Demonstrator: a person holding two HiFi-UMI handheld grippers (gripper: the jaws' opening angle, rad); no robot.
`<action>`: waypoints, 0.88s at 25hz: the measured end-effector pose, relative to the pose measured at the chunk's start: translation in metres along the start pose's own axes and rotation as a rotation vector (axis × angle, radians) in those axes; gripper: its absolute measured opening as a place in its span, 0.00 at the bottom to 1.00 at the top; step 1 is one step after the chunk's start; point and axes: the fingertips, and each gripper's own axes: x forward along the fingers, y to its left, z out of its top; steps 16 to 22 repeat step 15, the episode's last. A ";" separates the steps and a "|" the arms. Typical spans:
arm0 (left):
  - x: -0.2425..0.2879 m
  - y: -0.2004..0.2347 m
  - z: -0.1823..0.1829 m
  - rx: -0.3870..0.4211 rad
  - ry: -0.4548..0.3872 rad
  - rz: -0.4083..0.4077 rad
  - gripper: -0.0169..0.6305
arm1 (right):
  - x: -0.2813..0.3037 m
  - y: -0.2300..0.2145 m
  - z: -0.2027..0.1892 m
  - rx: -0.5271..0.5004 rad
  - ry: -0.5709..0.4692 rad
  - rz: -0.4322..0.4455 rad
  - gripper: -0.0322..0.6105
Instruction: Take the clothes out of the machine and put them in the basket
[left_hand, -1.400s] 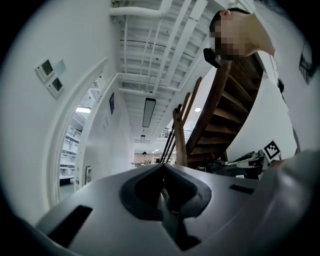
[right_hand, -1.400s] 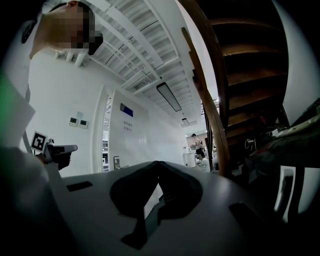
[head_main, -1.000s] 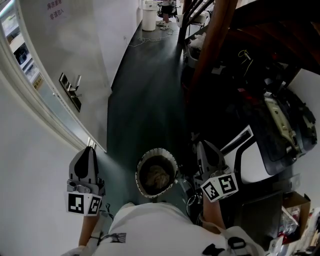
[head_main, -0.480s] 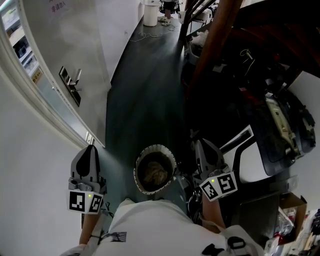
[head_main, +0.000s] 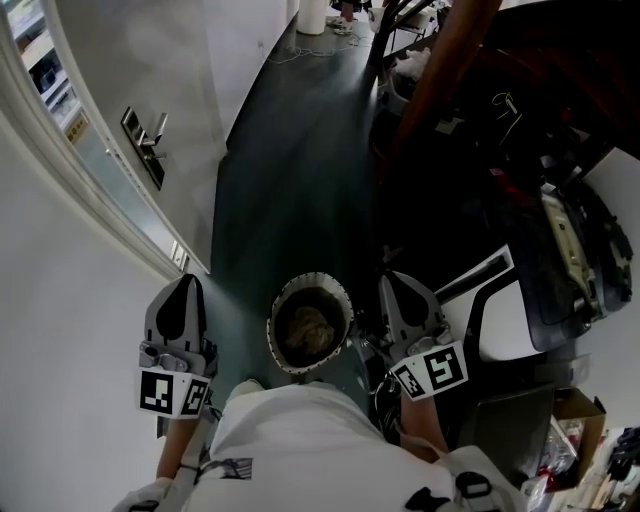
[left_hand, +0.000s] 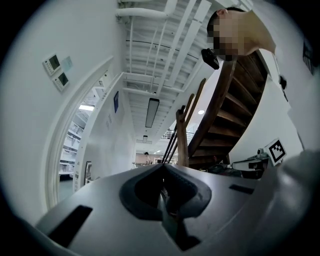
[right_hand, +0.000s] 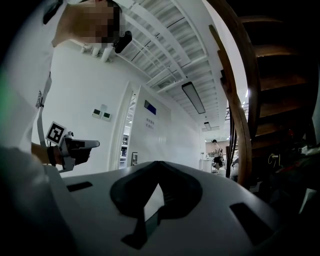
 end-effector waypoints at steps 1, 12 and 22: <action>-0.001 0.000 -0.001 0.002 0.003 -0.001 0.05 | 0.002 0.001 0.000 0.002 -0.003 0.003 0.07; -0.007 0.017 0.004 0.009 0.021 0.017 0.05 | 0.031 0.022 -0.003 0.004 0.004 0.047 0.07; -0.005 0.025 0.005 0.009 0.017 0.025 0.05 | 0.037 0.023 -0.002 0.003 0.003 0.048 0.07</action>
